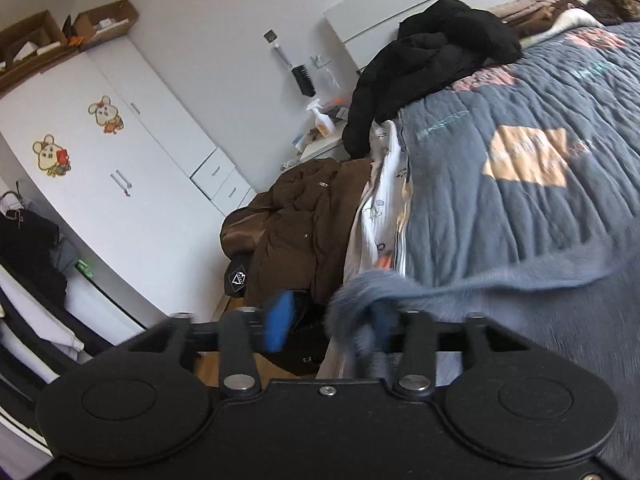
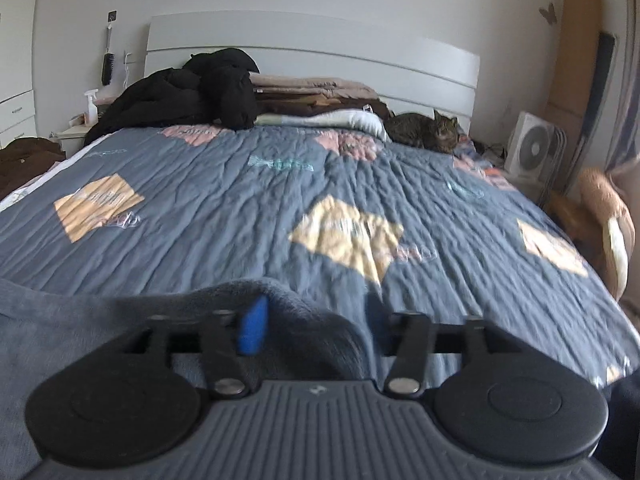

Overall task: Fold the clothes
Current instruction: 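Open both grippers to lay the blanket flat across the bed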

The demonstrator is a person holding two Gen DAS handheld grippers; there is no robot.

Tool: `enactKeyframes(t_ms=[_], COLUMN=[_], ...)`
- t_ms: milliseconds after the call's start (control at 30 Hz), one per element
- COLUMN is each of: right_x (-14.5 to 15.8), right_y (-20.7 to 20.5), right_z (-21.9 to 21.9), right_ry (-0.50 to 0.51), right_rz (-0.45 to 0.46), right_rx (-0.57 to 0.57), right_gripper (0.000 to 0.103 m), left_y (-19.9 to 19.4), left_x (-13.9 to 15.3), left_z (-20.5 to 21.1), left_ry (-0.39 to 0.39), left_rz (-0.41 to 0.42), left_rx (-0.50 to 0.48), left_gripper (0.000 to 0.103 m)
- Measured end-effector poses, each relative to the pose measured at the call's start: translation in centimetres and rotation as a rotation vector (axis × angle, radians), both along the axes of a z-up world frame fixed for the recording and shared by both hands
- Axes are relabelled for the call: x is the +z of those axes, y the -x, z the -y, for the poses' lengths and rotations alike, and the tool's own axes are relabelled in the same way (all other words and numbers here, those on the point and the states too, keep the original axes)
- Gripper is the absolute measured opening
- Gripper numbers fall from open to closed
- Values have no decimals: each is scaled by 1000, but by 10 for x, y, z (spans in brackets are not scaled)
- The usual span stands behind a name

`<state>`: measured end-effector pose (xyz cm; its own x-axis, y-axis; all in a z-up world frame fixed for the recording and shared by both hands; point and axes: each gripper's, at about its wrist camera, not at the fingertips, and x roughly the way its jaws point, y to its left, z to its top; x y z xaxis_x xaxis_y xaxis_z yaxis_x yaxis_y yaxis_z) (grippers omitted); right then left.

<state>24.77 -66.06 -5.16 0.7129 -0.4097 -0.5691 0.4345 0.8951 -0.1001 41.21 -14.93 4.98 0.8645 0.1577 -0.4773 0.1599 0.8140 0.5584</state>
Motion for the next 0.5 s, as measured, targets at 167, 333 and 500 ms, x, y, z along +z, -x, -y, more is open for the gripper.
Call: enactKeyframes(t_ms=[167,333,500], right_x=[9,25,10], right_y=[53,131,214], right_z=[-3,-21,-70], right_ry=[-6,-22,-57], right_rz=[16,67,68], right_rx=[9,4,76], right_gripper=[96,99,99], left_y=[73,160,240], left_x=[15,3,-23], left_z=[-10,1,1], left_ry=[77,193,299], left_rz=[0,-42,-110], left_rx=[-92,-218,-305], left_gripper=[57,72,72])
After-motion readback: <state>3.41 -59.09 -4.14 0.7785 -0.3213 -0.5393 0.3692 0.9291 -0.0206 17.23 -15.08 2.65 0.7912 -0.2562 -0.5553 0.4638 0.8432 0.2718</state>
